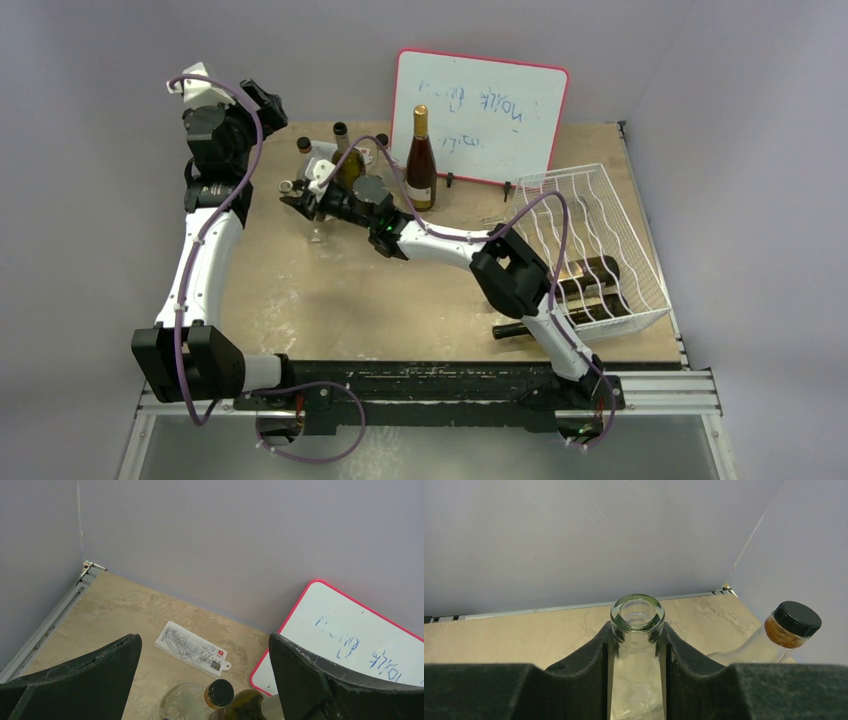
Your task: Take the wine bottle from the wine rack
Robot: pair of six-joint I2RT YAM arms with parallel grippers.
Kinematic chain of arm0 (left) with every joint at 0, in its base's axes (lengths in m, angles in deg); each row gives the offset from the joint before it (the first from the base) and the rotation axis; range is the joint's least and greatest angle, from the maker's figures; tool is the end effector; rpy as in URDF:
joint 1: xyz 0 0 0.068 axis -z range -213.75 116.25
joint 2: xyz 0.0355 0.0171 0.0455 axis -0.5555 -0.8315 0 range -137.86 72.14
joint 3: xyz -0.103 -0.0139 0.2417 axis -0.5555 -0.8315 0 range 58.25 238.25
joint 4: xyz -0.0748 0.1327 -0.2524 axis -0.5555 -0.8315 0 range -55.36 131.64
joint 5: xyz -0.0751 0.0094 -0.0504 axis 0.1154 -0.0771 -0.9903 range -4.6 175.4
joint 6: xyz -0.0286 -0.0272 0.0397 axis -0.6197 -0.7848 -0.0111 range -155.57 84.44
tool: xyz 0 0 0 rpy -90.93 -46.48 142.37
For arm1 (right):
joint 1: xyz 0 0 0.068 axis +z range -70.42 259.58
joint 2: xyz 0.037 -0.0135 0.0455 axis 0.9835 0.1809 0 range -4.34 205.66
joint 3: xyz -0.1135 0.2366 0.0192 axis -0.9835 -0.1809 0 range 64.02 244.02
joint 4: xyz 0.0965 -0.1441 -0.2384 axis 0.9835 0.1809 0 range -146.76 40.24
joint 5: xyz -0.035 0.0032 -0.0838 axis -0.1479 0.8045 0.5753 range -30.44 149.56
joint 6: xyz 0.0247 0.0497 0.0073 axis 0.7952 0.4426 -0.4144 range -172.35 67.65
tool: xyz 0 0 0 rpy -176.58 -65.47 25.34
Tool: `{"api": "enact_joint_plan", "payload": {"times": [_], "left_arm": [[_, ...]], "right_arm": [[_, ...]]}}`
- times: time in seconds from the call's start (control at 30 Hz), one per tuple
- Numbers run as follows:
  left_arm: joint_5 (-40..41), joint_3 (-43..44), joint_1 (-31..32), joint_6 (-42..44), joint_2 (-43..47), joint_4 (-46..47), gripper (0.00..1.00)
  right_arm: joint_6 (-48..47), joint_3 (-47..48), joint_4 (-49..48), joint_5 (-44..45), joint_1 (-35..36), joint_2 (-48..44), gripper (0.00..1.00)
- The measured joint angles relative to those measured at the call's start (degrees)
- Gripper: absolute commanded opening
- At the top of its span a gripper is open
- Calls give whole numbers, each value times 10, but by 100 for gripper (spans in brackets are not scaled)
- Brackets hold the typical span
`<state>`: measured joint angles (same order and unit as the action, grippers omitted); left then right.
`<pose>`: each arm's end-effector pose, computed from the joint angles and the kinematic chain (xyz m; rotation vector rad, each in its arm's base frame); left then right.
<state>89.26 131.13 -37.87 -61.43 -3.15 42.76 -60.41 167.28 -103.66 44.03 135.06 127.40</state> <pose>0.3495 0.0278 0.4048 -0.4642 1.5296 -0.2417 0.3142 0.4752 0.2572 -0.8858 0.9673 0.8798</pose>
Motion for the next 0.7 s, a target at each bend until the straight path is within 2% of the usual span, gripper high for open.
{"api": "enact_joint_plan", "payload": {"times": [0.1, 0.23, 0.37, 0.5, 0.7], "left_arm": [[0, 0, 0, 0, 0, 0, 98], [0, 0, 0, 0, 0, 0, 98], [0, 0, 0, 0, 0, 0, 98], [0, 0, 0, 0, 0, 0, 98], [0, 0, 0, 0, 0, 0, 98]], "right_arm": [[1, 0, 0, 0, 0, 0, 12], [2, 0, 1, 4, 0, 0, 44], [0, 3, 3, 13, 0, 0, 62], [-10, 20, 10, 20, 0, 0, 71], [-23, 26, 33, 31, 0, -14, 79]]}}
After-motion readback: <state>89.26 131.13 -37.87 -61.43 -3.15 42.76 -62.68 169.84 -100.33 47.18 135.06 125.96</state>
